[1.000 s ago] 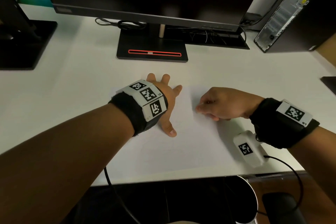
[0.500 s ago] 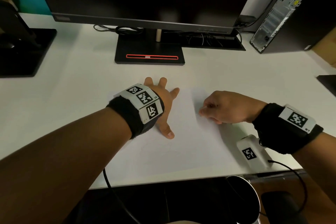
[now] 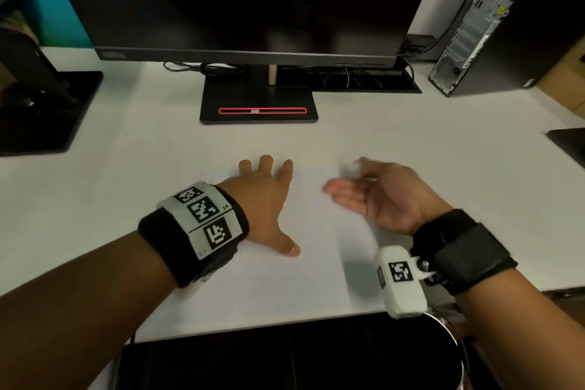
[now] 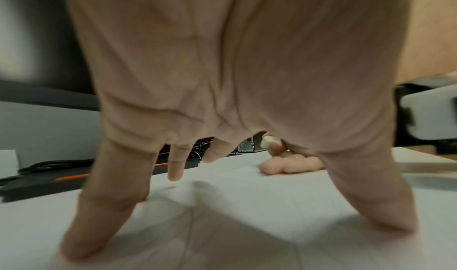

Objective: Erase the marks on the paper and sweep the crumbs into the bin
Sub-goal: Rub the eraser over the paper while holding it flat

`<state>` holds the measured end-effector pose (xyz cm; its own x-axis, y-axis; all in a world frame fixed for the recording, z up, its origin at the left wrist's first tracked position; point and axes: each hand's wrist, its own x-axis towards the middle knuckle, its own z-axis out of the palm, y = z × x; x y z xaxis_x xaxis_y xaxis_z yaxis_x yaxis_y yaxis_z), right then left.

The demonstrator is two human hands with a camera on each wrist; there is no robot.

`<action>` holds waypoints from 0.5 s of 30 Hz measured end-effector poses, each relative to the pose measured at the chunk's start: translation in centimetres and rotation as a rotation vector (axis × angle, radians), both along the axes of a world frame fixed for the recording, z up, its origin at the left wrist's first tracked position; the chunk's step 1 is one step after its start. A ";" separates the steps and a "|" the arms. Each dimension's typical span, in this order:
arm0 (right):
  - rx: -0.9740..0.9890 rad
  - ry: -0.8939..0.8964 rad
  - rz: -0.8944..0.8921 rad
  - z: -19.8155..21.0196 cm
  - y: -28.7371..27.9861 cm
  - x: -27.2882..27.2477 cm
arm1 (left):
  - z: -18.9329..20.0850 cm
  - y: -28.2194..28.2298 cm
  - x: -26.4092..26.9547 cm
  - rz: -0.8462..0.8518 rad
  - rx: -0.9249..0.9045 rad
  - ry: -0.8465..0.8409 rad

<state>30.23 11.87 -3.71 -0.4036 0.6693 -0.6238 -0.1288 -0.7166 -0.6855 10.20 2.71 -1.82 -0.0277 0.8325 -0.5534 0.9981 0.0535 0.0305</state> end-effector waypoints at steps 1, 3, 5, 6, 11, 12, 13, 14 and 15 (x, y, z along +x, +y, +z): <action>0.061 0.014 -0.175 0.3 0.5 0.3 | 0.0 -0.2 -0.1 0.006 0.006 -0.008; 0.155 0.054 -0.333 0.7 0.2 0.2 | 0.0 -0.6 -0.2 0.013 0.016 -0.022; 0.124 0.100 -0.192 0.6 -1.7 -1.2 | 0.0 -0.8 -0.2 0.019 0.027 -0.037; 0.085 0.105 -0.053 0.5 -3.1 -2.2 | 0.0 -0.8 -0.1 0.020 0.033 -0.042; -0.083 0.066 0.225 -0.7 -3.1 -4.3 | -0.2 -1.3 0.1 0.029 0.048 -0.063; -0.079 0.083 0.119 -0.8 -1.7 -3.8 | -0.2 -1.4 0.1 0.027 0.050 -0.058; -0.055 0.098 -0.024 -0.8 -0.3 -3.1 | -0.2 -1.5 0.0 0.026 0.047 -0.056; -0.012 0.106 -0.184 -0.7 1.0 -2.2 | -0.2 -1.5 0.0 0.026 0.041 -0.057; 0.045 0.092 -0.336 -0.5 2.0 -1.4 | -0.2 -1.4 0.0 0.027 0.034 -0.057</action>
<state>28.86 13.83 -4.17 -0.2089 0.8005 -0.5617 -0.4149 -0.5927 -0.6904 10.16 1.27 -2.06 -0.0195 0.8500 -0.5264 0.9929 0.0781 0.0895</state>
